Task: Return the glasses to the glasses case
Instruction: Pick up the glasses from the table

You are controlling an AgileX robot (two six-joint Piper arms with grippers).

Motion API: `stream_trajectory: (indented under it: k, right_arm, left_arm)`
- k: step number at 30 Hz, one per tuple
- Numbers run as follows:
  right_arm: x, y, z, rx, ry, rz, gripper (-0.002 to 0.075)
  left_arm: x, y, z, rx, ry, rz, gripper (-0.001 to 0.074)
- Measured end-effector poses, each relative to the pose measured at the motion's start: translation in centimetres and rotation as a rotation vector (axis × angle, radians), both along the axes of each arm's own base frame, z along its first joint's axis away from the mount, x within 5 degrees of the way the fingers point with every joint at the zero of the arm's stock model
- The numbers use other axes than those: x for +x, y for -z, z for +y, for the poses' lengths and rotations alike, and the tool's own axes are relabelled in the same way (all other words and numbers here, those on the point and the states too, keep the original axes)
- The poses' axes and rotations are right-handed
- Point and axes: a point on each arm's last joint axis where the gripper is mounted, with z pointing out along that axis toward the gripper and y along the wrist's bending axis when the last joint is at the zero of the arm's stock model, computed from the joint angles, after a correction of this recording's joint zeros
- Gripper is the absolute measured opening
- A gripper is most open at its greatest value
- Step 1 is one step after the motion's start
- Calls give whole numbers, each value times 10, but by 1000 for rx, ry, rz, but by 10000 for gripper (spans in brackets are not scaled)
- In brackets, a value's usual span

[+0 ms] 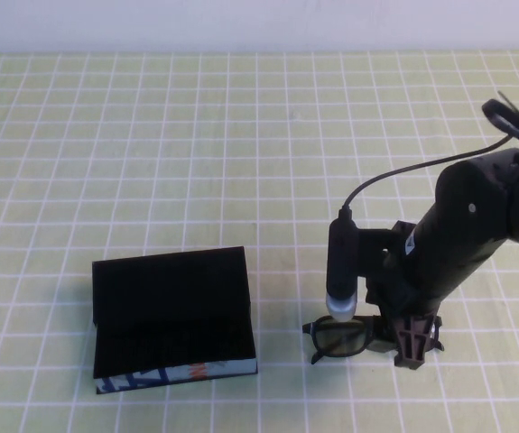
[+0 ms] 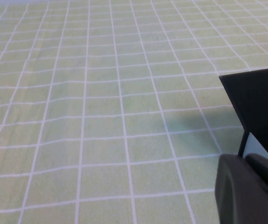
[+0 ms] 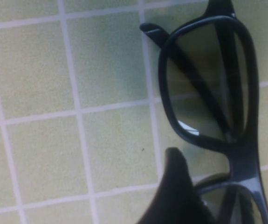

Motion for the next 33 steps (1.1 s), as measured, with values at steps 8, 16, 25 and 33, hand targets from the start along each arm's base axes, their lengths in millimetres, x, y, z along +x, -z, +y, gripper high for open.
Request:
stream_trajectory:
  k: [8,16,25,33]
  right_arm:
    - [11,24,5,-18,5,5,420]
    - [9,29,4,-48,-5,54,204]
    - [3,6,1,-34,-17,11,95]
    - [-5,-23,-4,5,-19,-48,10]
  left_arm:
    - [0,0,0,0,0,-2,-3]
    - [0,-1,0,-1,0,-8,-3]
    - [0,-1,0,-1,0,-8,-3]
    - [0,-1,0,-5,0,-8,-3]
